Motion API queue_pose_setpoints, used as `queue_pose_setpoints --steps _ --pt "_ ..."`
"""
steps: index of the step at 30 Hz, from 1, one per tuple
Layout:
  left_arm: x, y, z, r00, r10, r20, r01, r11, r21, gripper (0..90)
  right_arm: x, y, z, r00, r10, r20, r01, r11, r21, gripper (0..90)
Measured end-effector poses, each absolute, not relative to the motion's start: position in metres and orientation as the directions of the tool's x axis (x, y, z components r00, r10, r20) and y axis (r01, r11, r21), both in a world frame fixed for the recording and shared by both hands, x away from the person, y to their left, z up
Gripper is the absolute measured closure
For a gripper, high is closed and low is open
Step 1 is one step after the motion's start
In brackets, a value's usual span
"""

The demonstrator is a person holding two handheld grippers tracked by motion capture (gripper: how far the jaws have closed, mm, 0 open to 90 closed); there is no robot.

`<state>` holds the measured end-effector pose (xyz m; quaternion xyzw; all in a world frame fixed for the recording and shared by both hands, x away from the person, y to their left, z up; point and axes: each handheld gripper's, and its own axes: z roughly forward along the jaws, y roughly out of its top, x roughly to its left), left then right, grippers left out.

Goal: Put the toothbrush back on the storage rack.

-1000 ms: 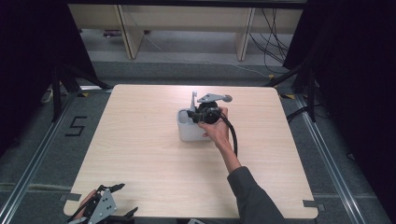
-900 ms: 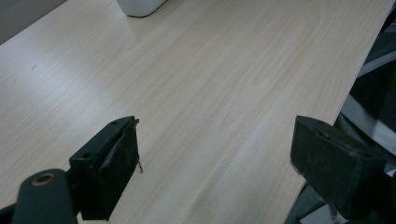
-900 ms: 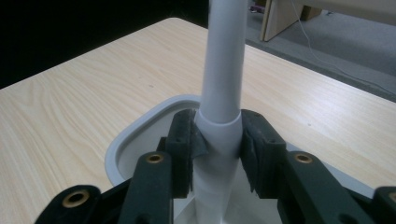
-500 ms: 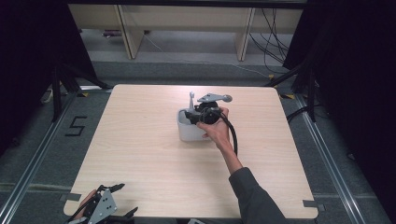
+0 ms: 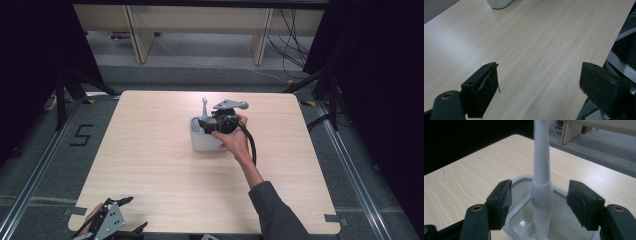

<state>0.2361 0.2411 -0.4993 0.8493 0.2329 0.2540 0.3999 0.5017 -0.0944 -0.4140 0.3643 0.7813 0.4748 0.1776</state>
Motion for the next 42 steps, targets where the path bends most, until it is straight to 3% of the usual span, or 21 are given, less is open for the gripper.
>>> queue_pose_setpoints --steps 7,10,42 --pt "0.239 0.24 -0.5 0.785 0.569 0.244 0.164 -0.57 0.805 14.9 0.497 -0.103 -0.41 -0.675 0.737 0.034 0.372 0.3 0.878 34.7" --pt "0.236 0.24 -0.501 0.76 0.61 0.226 0.192 -0.543 0.817 14.9 0.493 -0.106 -0.409 -0.679 0.733 0.046 0.375 0.293 0.88 33.8" --pt "0.236 0.241 -0.5 0.758 0.609 0.233 0.189 -0.547 0.815 14.9 0.45 -0.124 -0.402 -0.703 0.71 0.034 0.35 0.304 0.886 28.9"
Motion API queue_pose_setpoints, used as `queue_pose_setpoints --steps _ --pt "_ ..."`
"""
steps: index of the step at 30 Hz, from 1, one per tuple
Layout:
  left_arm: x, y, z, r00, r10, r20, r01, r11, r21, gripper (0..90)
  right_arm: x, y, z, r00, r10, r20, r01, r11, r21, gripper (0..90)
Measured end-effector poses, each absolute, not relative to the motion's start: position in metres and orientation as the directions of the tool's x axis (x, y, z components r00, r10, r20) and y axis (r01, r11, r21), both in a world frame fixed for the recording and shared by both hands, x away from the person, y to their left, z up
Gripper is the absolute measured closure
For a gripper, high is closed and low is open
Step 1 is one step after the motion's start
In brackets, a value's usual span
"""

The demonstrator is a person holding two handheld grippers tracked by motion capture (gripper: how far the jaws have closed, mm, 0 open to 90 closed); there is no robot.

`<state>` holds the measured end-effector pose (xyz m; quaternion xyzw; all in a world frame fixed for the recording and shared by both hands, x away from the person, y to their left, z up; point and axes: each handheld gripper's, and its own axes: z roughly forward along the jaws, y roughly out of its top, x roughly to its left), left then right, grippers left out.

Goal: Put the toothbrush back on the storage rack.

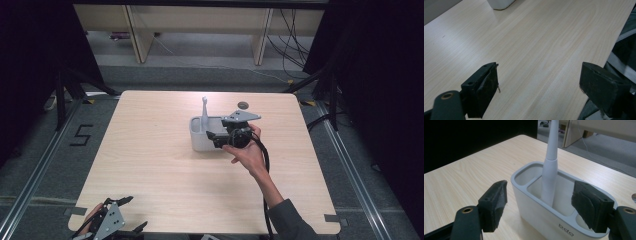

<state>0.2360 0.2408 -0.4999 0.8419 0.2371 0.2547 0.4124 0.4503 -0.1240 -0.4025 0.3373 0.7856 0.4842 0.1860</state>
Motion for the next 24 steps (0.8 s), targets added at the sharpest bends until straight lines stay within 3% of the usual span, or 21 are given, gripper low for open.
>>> queue_pose_setpoints --steps 24 --pt "0.237 0.243 -0.497 0.759 0.595 0.263 0.179 -0.58 0.795 14.9 0.435 -0.133 -0.404 -0.712 0.702 0.029 0.354 0.324 0.877 26.8"
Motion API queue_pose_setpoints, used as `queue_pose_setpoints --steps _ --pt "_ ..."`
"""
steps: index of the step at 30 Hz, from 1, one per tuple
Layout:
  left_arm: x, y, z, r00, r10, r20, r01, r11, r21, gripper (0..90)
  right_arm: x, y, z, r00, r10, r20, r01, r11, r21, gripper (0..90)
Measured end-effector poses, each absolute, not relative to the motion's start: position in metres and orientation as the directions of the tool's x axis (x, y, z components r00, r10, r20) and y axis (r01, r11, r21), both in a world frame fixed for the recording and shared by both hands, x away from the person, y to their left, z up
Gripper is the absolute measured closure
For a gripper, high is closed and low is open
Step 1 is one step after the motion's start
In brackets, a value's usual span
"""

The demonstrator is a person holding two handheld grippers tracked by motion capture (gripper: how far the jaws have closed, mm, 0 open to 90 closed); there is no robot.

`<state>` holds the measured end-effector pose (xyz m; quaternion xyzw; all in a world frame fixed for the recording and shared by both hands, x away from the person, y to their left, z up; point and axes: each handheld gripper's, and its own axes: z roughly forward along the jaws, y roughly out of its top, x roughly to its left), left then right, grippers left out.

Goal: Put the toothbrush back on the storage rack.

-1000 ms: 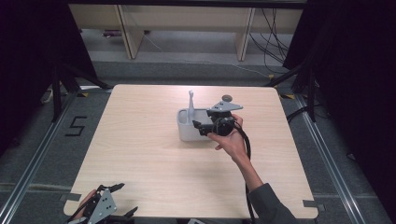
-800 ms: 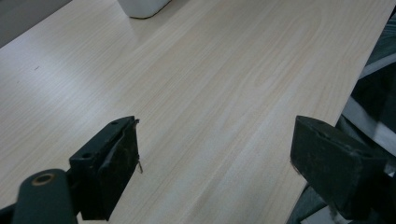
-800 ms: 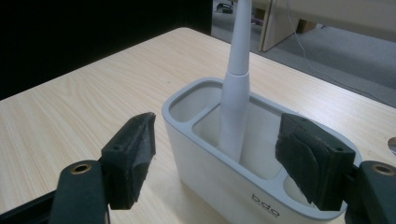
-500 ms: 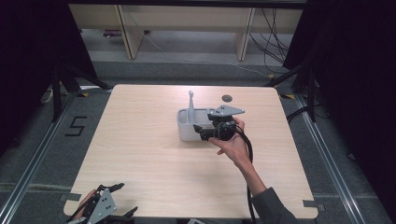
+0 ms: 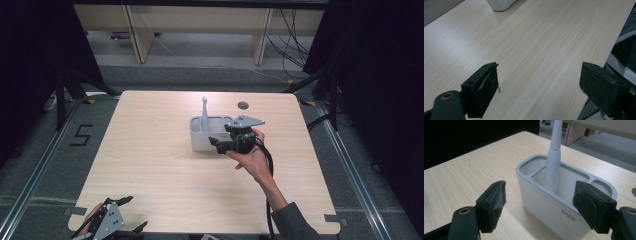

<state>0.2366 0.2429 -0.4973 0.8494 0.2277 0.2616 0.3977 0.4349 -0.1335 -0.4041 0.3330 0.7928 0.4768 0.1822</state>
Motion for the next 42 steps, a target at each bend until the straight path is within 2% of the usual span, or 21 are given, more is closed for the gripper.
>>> queue_pose_setpoints --steps 3,19,32,36,39,40,42 --pt "0.235 0.241 -0.499 0.757 0.61 0.233 0.178 -0.536 0.825 14.8 0.434 -0.134 -0.405 -0.722 0.691 0.023 0.338 0.324 0.883 26.7" --pt "0.235 0.241 -0.498 0.755 0.613 0.232 0.181 -0.536 0.824 14.9 0.42 -0.145 -0.409 -0.705 0.708 0.043 0.38 0.326 0.865 26.2" --pt "0.235 0.241 -0.498 0.756 0.611 0.236 0.179 -0.54 0.822 14.9 0.41 -0.145 -0.412 -0.731 0.682 0.024 0.357 0.352 0.865 25.3" --pt "0.235 0.242 -0.498 0.755 0.608 0.245 0.175 -0.548 0.818 14.8 0.405 -0.145 -0.413 -0.725 0.687 0.043 0.383 0.351 0.855 25.1" --pt "0.235 0.242 -0.498 0.755 0.61 0.242 0.178 -0.546 0.819 14.9 0.405 -0.145 -0.416 -0.73 0.682 0.027 0.366 0.359 0.858 24.8" --pt "0.235 0.242 -0.498 0.755 0.609 0.242 0.178 -0.546 0.819 14.9 0.402 -0.145 -0.415 -0.723 0.689 0.049 0.394 0.352 0.849 24.7" --pt "0.235 0.242 -0.498 0.755 0.609 0.242 0.177 -0.544 0.82 14.9 0.402 -0.146 -0.416 -0.734 0.678 0.032 0.371 0.361 0.856 24.6"
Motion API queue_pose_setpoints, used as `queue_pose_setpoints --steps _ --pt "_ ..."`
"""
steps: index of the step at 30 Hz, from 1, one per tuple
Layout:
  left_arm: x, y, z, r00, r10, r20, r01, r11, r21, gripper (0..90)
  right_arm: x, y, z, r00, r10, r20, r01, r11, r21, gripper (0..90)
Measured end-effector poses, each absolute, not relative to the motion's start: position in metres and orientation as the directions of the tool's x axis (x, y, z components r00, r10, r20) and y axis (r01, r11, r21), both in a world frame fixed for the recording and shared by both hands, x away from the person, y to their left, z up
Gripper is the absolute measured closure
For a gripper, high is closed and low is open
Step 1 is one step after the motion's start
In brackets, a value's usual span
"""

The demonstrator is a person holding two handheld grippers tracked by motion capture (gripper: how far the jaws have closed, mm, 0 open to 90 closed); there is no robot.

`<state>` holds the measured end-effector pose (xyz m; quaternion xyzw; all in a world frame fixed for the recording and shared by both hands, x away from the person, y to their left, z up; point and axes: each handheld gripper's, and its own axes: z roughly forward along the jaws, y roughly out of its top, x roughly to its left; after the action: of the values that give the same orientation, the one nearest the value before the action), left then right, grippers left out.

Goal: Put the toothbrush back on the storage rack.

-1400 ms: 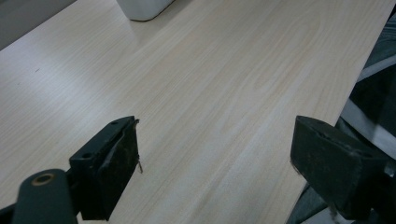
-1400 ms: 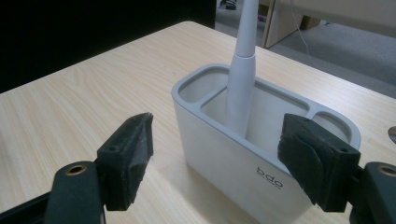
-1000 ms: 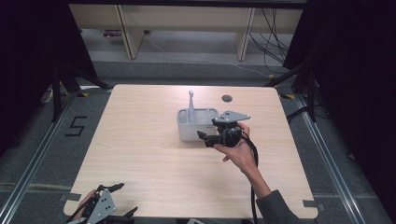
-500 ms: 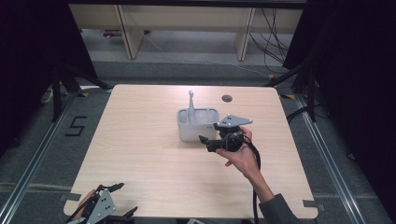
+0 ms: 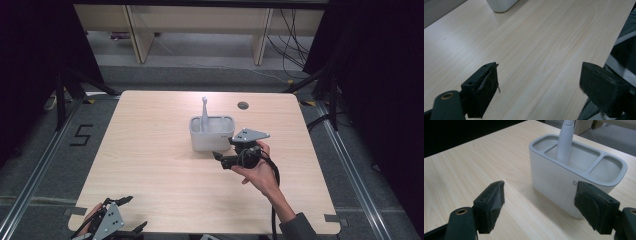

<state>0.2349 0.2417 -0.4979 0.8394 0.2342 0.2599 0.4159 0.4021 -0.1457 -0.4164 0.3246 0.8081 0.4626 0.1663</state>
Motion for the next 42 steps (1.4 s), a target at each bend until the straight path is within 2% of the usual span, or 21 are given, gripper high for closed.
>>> queue_pose_setpoints --steps 8,11,12,15,17,21,24,29,31,36,41,42 --pt "0.235 0.242 -0.498 0.756 0.609 0.242 0.177 -0.546 0.819 14.9 0.393 -0.149 -0.418 -0.745 0.666 0.023 0.37 0.384 0.846 23.5" --pt "0.235 0.242 -0.498 0.756 0.61 0.239 0.18 -0.544 0.82 14.9 0.388 -0.15 -0.42 -0.735 0.676 0.06 0.4 0.36 0.843 23.2" --pt "0.235 0.241 -0.498 0.755 0.613 0.233 0.181 -0.536 0.824 14.9 0.39 -0.153 -0.42 -0.75 0.66 0.027 0.368 0.383 0.847 23.2" --pt "0.235 0.241 -0.499 0.755 0.613 0.234 0.181 -0.537 0.824 14.9 0.383 -0.156 -0.422 -0.731 0.68 0.055 0.406 0.368 0.836 22.8" --pt "0.236 0.242 -0.498 0.755 0.607 0.247 0.177 -0.551 0.815 14.9 0.384 -0.158 -0.424 -0.747 0.663 0.037 0.384 0.386 0.839 21.8" --pt "0.235 0.242 -0.498 0.754 0.614 0.234 0.189 -0.544 0.817 14.9 0.377 -0.161 -0.427 -0.728 0.683 0.062 0.412 0.363 0.836 21.2" --pt "0.236 0.242 -0.498 0.756 0.608 0.243 0.176 -0.546 0.819 14.8 0.376 -0.166 -0.431 -0.744 0.666 0.047 0.387 0.373 0.843 21.0" --pt "0.235 0.242 -0.498 0.755 0.609 0.242 0.179 -0.547 0.818 14.9 0.372 -0.165 -0.437 -0.74 0.665 0.104 0.433 0.351 0.83 20.7" --pt "0.235 0.241 -0.499 0.755 0.612 0.236 0.18 -0.539 0.823 14.8 0.371 -0.166 -0.44 -0.745 0.663 0.073 0.414 0.373 0.83 20.5" --pt "0.235 0.241 -0.499 0.757 0.609 0.237 0.178 -0.542 0.821 14.9 0.365 -0.166 -0.443 -0.734 0.671 0.106 0.447 0.36 0.819 20.3" --pt "0.235 0.241 -0.499 0.758 0.608 0.238 0.177 -0.542 0.821 14.9 0.364 -0.169 -0.448 -0.753 0.652 0.086 0.419 0.375 0.827 20.0" --pt "0.235 0.241 -0.499 0.756 0.609 0.239 0.176 -0.542 0.822 14.9 0.36 -0.171 -0.449 -0.736 0.67 0.099 0.442 0.365 0.819 20.0"
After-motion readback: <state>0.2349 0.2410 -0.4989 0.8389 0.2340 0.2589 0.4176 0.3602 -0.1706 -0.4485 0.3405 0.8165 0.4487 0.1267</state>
